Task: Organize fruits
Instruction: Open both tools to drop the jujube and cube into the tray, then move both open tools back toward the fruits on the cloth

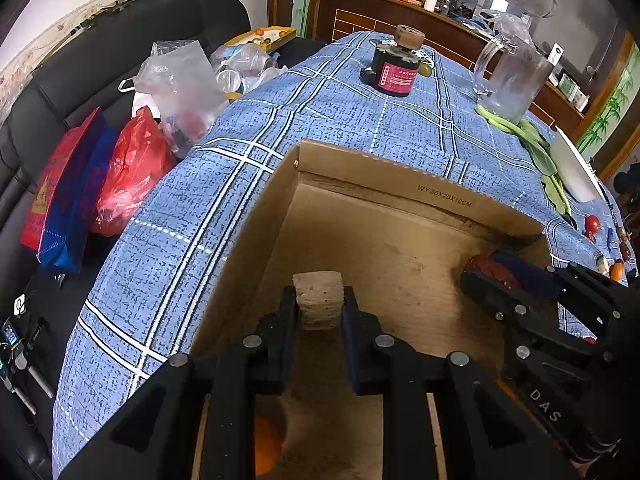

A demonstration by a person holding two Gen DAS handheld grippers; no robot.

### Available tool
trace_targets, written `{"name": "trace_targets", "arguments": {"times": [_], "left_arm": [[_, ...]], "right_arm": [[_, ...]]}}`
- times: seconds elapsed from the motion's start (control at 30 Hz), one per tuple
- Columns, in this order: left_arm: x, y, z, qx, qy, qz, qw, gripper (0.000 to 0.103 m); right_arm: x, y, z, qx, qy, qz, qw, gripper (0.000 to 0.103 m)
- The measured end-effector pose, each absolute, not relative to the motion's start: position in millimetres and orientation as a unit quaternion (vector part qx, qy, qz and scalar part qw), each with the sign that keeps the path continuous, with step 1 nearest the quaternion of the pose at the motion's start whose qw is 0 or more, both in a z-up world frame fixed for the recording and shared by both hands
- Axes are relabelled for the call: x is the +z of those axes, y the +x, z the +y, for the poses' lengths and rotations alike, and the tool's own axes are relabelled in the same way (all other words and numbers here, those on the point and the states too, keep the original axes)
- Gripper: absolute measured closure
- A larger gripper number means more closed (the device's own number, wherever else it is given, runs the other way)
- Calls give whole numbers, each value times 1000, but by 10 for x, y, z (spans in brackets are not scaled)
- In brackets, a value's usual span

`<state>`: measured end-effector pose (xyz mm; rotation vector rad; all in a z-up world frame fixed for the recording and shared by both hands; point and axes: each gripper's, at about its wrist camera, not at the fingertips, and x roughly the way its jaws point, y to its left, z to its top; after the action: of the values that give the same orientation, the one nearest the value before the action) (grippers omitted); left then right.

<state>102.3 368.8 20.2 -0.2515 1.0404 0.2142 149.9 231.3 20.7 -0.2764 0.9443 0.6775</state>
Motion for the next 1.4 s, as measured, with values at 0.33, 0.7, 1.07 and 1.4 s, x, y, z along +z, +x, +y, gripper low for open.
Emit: {"name": "trace_targets", "arguments": {"times": [0.33,0.7,1.07,1.4], "left_arm": [[202,981,3649,102,-109,497,855,80],[317,774,3608,104,-104,487,861,56],[564,384,3406,110,-94,456,878,41],[740,123,2829,96,-81,446,886,37]], "right_arm": [[204,1490,2249,306,-131,454,827,71],[412,1314,2074,289,-120,451,836,64],[771,761,1638,260,-109,438,853,47],[826,222,863,234,-81,443,862,34]]}}
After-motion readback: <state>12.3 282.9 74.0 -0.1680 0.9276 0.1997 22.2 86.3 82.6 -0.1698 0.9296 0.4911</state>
